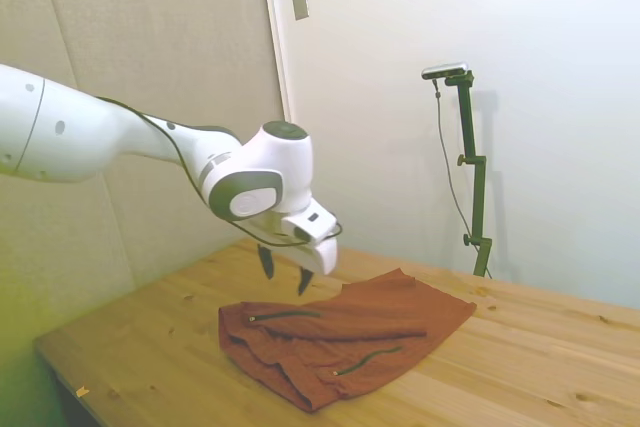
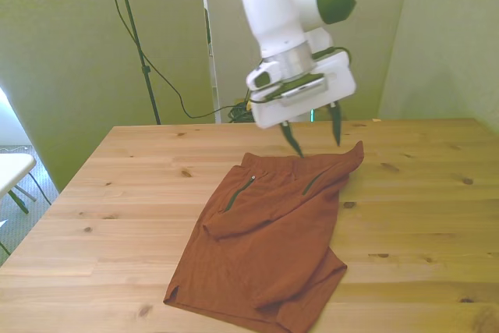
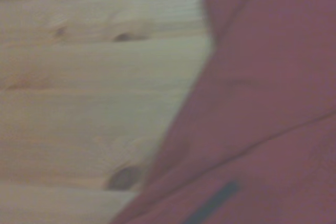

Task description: Unfold the shorts

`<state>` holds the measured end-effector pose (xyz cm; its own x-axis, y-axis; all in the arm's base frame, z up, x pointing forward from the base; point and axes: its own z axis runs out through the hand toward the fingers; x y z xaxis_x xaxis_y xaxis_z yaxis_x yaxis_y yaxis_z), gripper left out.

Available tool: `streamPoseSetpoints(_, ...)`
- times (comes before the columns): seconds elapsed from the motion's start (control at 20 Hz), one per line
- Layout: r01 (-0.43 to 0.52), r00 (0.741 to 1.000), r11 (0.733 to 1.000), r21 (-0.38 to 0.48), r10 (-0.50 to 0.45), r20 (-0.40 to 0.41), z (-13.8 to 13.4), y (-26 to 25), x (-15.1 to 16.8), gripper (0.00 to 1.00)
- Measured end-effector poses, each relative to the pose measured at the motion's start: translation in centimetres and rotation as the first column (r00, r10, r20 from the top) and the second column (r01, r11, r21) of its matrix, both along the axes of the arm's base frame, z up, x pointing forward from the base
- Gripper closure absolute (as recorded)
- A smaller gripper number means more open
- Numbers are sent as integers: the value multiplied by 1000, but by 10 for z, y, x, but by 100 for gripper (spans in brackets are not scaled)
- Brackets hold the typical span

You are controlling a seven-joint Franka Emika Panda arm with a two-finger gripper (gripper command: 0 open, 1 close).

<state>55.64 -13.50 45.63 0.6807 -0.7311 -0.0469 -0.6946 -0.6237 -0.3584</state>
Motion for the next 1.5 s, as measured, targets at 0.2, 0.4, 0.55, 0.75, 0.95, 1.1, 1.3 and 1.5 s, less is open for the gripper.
streamPoseSetpoints(0.2,223,975,974,-39,-223,15,-10,-101,19,0)
streamPoseSetpoints(0.4,422,906,905,-49,-423,1,-49,-129,45,0)
streamPoseSetpoints(0.55,552,833,833,-26,-553,-35,-63,-126,60,0)
streamPoseSetpoints(0.75,604,794,797,-11,-603,-70,-77,-118,73,0)
streamPoseSetpoints(0.95,619,783,785,-12,-618,-72,-82,-124,80,100)
streamPoseSetpoints(1.1,625,778,781,-12,-624,-70,-84,-132,84,100)
streamPoseSetpoints(1.3,615,785,789,-9,-613,-85,-92,-127,91,100)
streamPoseSetpoints(1.5,603,794,798,-1,-600,-97,-100,-117,98,100)
